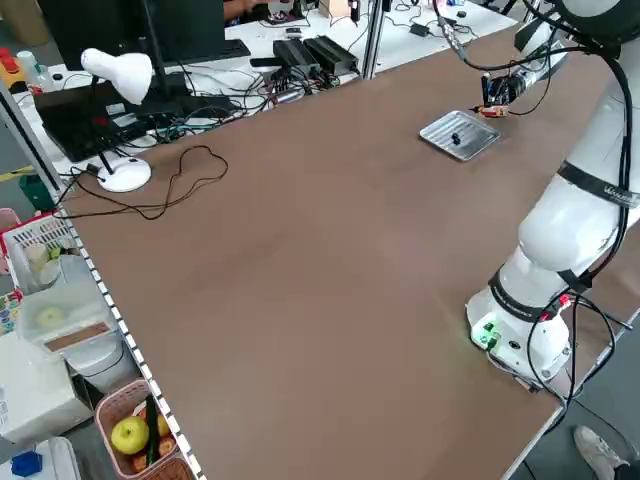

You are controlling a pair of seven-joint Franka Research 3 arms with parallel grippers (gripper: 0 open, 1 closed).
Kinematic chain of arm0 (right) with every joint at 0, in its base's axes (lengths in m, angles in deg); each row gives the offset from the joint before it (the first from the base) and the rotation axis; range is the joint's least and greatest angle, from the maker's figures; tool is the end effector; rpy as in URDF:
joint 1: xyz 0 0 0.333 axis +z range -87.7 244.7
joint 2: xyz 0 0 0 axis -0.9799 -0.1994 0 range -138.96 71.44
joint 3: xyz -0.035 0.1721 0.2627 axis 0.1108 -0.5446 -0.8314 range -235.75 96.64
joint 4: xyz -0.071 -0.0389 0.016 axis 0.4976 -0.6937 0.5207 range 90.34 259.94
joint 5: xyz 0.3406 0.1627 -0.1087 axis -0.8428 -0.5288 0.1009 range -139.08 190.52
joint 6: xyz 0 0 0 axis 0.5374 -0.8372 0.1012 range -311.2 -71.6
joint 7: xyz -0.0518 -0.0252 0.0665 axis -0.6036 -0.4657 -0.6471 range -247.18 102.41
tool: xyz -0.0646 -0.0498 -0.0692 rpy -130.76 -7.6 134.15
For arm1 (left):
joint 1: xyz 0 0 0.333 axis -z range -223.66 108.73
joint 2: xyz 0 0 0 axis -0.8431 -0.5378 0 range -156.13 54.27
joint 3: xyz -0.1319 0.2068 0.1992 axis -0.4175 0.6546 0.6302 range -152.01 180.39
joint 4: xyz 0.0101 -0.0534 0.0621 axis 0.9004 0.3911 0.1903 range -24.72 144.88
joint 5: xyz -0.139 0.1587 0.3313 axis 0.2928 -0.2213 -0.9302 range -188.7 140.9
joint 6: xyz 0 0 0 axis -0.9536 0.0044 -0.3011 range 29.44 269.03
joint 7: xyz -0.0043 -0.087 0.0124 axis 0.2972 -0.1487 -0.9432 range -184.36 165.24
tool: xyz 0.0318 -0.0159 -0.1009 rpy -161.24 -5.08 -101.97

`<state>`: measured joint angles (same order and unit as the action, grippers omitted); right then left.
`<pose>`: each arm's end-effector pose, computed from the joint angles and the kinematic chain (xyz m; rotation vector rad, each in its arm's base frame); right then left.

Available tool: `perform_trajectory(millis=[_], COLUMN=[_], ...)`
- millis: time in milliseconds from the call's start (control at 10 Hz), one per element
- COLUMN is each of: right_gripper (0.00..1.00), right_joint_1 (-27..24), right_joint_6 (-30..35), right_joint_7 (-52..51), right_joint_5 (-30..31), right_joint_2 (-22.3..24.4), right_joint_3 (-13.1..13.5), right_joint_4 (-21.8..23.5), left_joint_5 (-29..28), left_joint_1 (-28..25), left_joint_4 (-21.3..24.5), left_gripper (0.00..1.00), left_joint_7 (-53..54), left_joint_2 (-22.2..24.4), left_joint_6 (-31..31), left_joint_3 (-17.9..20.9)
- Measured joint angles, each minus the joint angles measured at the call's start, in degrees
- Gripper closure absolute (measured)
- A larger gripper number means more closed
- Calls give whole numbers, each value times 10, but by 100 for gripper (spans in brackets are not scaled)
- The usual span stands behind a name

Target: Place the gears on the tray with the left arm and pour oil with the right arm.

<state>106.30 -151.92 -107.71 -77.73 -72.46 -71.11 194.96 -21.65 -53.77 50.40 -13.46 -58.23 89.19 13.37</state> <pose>0.4840 0.3605 0.1491 -1.6799 0.2347 0.4651 0.5826 -0.0499 0.6114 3.1038 -0.0197 -0.1171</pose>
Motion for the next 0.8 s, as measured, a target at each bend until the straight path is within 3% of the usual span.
perform_trajectory(millis=[800], right_gripper=[70], right_joint_1=[13], right_joint_6=[-7], right_joint_7=[15], right_joint_5=[0], right_joint_2=[-4], right_joint_3=[0], right_joint_4=[24], left_joint_5=[0], left_joint_1=[0], left_joint_4=[0], left_gripper=[1], left_joint_7=[0], left_joint_2=[0], left_joint_6=[0], left_joint_3=[0])
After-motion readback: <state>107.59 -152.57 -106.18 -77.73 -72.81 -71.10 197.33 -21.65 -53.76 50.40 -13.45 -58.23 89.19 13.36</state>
